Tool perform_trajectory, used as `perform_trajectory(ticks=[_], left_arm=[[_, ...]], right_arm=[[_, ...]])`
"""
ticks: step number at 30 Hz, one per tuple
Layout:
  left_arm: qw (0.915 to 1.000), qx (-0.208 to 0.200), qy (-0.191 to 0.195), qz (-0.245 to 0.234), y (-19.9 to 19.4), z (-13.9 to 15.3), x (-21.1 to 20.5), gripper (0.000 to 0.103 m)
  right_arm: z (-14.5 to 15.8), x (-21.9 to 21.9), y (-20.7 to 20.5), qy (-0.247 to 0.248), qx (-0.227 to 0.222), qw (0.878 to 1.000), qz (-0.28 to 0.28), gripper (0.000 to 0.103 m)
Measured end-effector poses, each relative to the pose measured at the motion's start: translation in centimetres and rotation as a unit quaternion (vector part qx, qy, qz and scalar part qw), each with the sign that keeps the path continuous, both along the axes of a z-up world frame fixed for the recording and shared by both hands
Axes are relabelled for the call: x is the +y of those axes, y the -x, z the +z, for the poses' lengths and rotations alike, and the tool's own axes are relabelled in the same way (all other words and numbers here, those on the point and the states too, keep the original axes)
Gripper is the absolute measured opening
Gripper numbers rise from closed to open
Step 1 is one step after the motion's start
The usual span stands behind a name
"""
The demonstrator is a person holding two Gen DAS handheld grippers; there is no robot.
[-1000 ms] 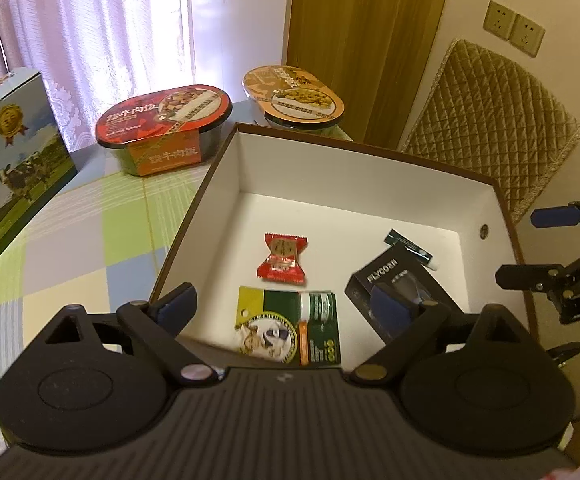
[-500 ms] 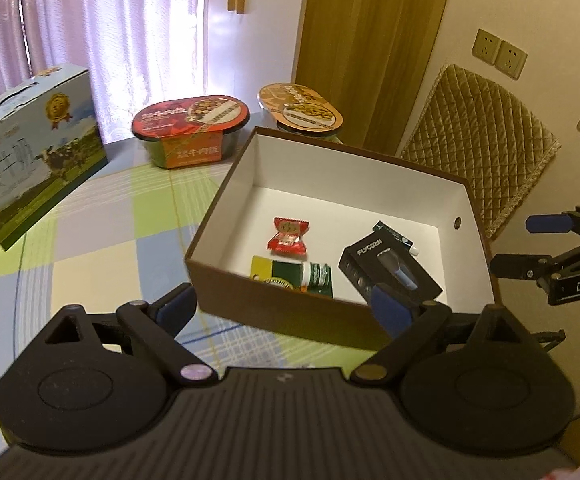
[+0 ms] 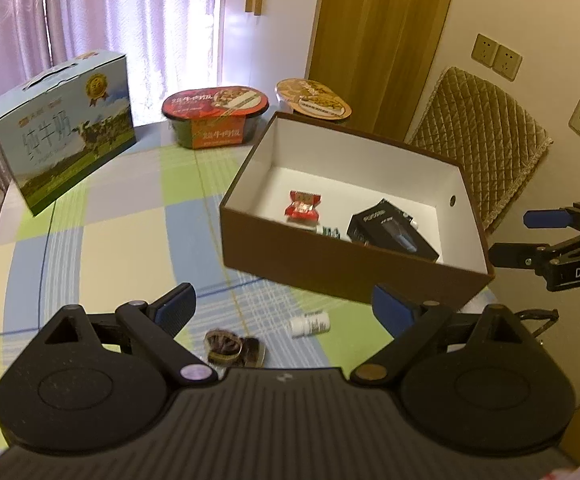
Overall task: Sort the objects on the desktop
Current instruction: 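Withdraw both open tools from the brown box back over the table items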
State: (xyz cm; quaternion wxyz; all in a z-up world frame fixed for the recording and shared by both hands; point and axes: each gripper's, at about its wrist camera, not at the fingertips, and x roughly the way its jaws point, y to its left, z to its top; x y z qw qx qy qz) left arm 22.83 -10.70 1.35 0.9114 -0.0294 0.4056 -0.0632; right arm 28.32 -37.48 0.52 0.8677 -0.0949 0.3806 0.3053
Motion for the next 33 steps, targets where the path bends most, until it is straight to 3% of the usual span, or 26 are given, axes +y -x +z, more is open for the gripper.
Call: perform_trajectory(ticks=[15, 33], left_arm=[[0.9997, 0.016, 0.001, 0.02, 4.5, -0.8, 2.0, 0.093], [0.9959, 0.073, -0.006, 0.054, 8.8, -4.6, 4.1, 0.093]], right_arm=[[-1.6, 1.6, 3.3, -0.006, 0.033, 0.999, 0.013, 0.101], [-5.0, 4.9, 5.8, 0.02, 0.074, 0.995, 0.066, 0.101]])
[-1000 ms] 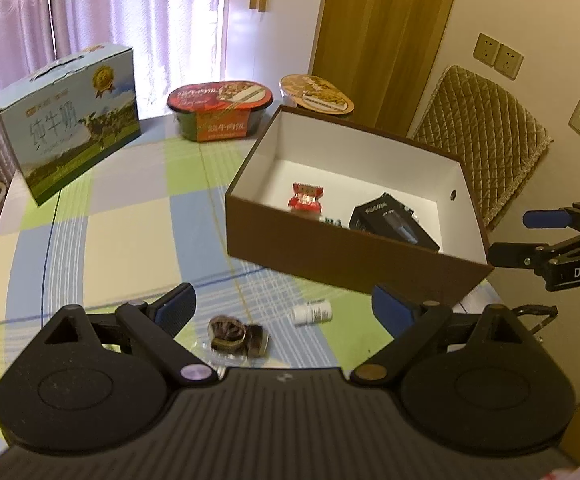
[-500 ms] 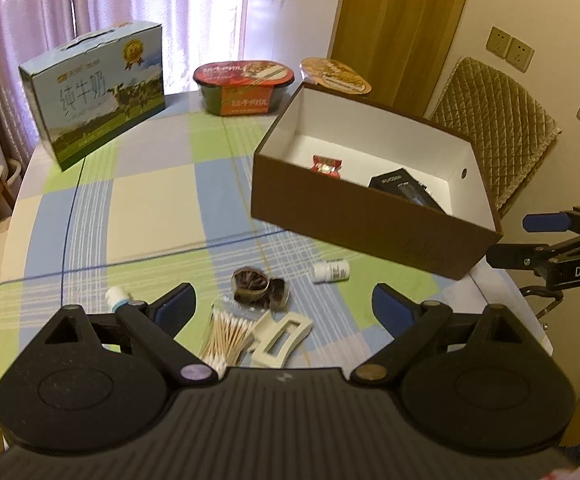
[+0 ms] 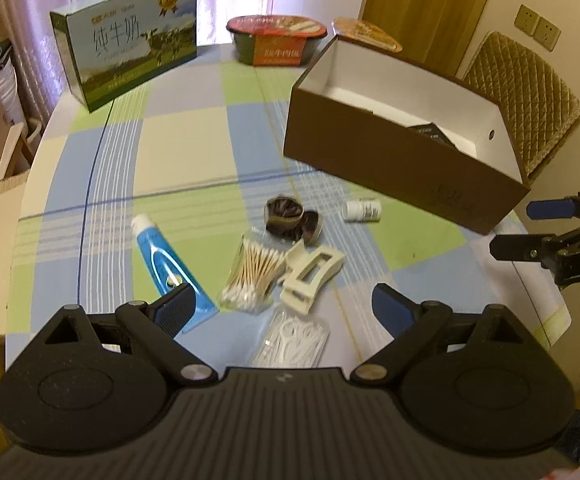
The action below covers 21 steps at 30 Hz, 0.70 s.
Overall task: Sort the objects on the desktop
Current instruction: 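Withdraw both open tools from the brown box back over the table items, then grasp the clear floss-pick box with the left tool while the right tool grasps the white claw clip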
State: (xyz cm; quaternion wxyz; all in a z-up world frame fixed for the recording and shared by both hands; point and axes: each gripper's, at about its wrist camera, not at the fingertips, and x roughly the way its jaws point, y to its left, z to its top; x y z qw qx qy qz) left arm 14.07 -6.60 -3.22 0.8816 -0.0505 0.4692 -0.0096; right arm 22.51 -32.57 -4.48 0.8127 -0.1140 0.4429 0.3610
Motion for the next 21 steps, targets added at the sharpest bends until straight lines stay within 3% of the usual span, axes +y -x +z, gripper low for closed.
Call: perform_trajectory(ticks=[21], left_arm=[[0.9971, 0.071, -0.025, 0.008, 0.1, -6.0, -0.3, 0.092]], right_arm=[[-4.5, 0.6, 0.1, 0.031, 0.03, 0.999, -0.003, 0.101]])
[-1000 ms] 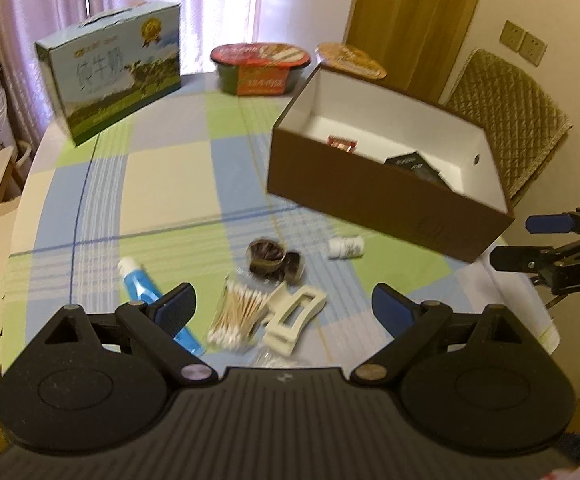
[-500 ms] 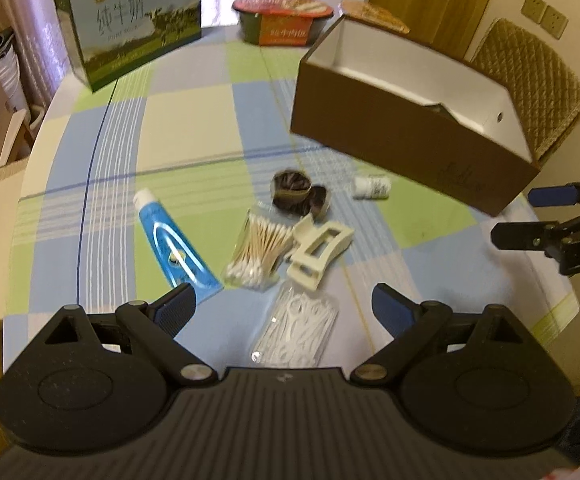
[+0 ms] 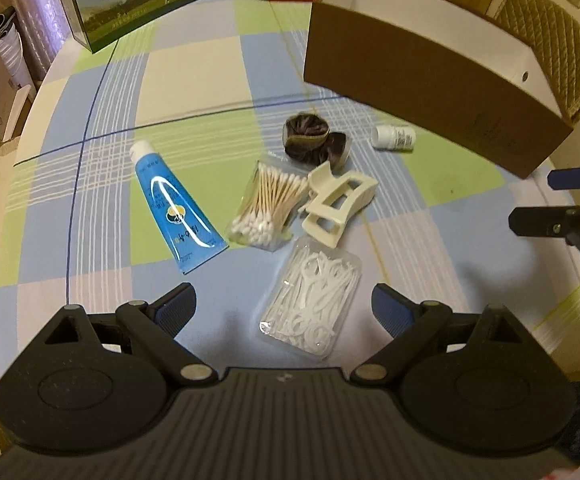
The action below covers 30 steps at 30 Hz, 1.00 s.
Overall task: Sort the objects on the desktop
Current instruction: 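Grasp the clear floss-pick box with the left tool while the right tool grasps the white claw clip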
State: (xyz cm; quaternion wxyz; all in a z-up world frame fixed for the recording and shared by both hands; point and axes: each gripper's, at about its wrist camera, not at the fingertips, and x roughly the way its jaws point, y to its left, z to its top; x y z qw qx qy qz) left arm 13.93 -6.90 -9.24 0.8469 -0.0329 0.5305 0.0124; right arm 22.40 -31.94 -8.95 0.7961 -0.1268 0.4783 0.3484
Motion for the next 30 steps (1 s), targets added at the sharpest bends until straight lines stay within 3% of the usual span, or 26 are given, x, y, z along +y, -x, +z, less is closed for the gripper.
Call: perform_trajectory(ticks=[23, 30], left_arm=[[0.9987, 0.005, -0.025, -0.044, -1.0, -4.6, -1.8, 0.09], [0.9972, 0.001, -0.038, -0.064, -1.9, -5.6, -2.4, 0.082]], right_arm=[[-3.4, -1.0, -1.0, 0.017, 0.041, 0.998, -0.032, 0.101], [-3.8, -1.1, -1.2, 0.02, 0.047, 0.998, -0.035, 0.101]])
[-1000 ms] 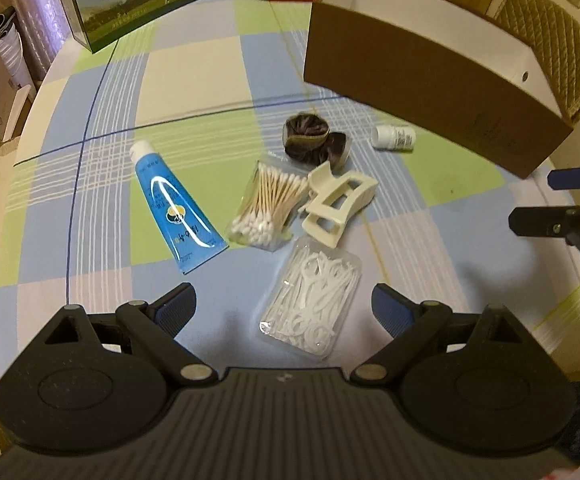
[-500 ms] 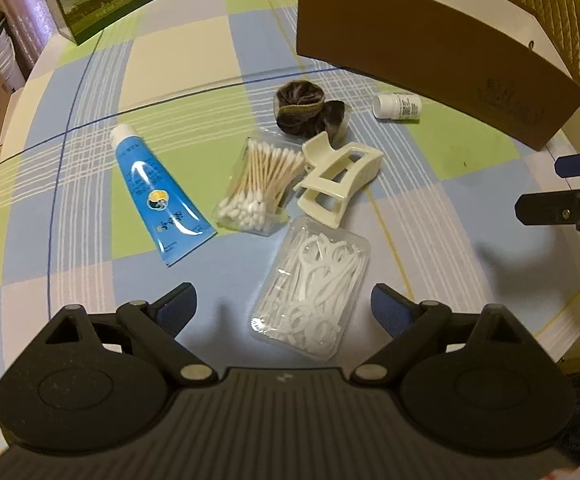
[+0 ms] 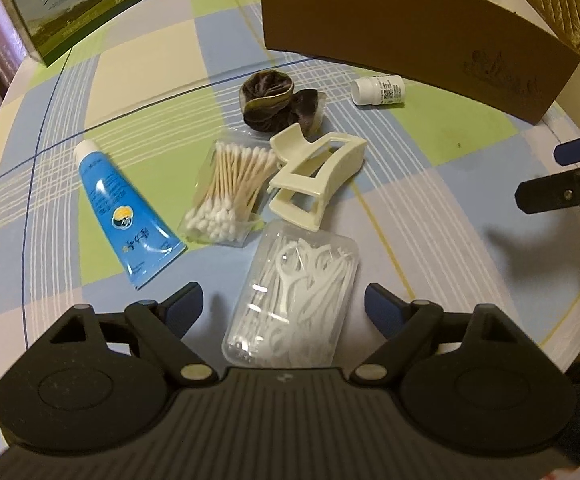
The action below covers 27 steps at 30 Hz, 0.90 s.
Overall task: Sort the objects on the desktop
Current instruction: 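Grasp the clear floss-pick box with the left tool while the right tool grasps the white claw clip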
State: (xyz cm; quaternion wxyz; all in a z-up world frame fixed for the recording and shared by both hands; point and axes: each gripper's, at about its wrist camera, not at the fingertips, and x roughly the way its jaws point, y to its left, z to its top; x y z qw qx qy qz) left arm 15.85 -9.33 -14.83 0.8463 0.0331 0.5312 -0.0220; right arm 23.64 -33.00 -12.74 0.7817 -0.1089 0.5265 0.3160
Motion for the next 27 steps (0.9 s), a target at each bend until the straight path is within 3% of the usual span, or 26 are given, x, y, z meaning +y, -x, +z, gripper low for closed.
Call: perform_trajectory(ticks=[9, 18, 27], left_arm=[[0.9998, 0.003, -0.008, -0.02, 0.0, -1.0, -0.7, 0.057], [0.9999, 0.008, 0.005, 0.008, 2.2, -0.7, 1.4, 0.056], [0.9951, 0.019, 0.006, 0.097, 4.9, -0.5, 6.0, 0.055]], right_arm=[[-0.4, 0.9, -0.1, 0.001, 0.006, 1.0, 0.006, 0.101], [-1.0, 3.4, 0.0, -0.012, 0.01, 0.999, 0.043, 0.101], [-1.4, 8.1, 1.5, -0.042, -0.005, 0.988, 0.152, 0.101]])
